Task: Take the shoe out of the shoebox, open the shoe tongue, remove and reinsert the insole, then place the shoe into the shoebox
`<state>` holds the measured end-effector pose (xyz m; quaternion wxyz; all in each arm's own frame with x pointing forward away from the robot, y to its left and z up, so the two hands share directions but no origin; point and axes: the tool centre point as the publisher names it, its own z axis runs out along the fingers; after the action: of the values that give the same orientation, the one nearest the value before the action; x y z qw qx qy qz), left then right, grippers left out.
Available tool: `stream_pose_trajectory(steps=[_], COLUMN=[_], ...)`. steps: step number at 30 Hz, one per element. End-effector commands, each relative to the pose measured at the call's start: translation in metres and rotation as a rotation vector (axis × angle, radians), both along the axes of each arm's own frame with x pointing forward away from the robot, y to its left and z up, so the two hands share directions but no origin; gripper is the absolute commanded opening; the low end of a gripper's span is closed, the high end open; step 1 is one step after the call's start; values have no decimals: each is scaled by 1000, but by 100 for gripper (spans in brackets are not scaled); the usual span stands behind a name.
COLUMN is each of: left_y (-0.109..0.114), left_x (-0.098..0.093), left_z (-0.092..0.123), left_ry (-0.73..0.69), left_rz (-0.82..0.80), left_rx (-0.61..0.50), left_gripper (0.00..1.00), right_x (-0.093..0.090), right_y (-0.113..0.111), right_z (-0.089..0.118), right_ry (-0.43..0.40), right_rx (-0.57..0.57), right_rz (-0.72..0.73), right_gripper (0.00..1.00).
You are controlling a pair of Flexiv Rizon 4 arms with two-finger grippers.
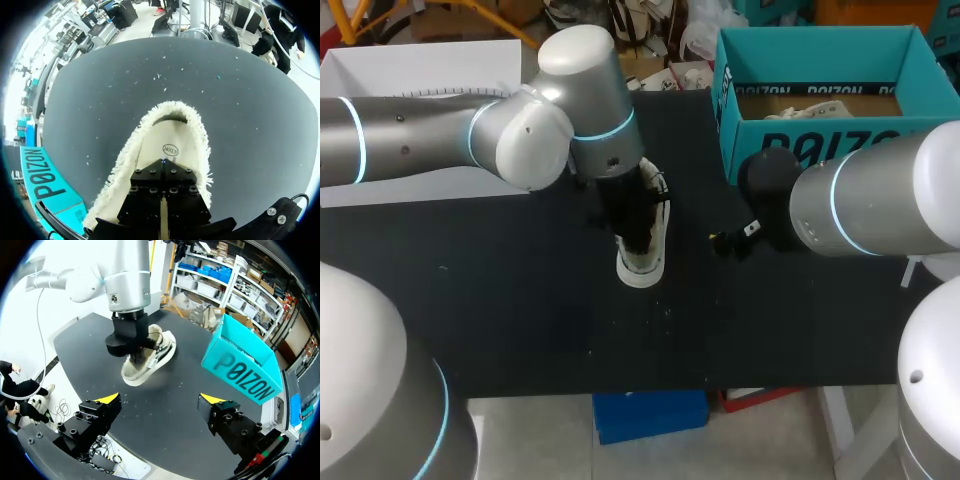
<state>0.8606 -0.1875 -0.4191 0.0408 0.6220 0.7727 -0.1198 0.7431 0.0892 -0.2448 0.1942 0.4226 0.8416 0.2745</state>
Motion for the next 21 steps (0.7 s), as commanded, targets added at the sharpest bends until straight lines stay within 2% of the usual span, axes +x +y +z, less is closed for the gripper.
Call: stream_pose_trajectory(steps=[1,10,15,21], left_y=[-5,0,12,33], left_x=[3,0,-1,8], left_z=[-8,7,37,83], left_ry=[-2,-14,-12,-21], left_rz=[-3,-1,17,88], left_rx=[2,-7,-44,-195], left_gripper=[0,0,0,0], right_x=[0,0,0,0], right_y=[2,2,2,2], right_z=[0,0,0,0], right_ry=[-1,-1,-1,-1], right_rx=[-2,-2,-2,-2], right_rz=[-3,-3,-3,-3], right_gripper=[100,100,100,100])
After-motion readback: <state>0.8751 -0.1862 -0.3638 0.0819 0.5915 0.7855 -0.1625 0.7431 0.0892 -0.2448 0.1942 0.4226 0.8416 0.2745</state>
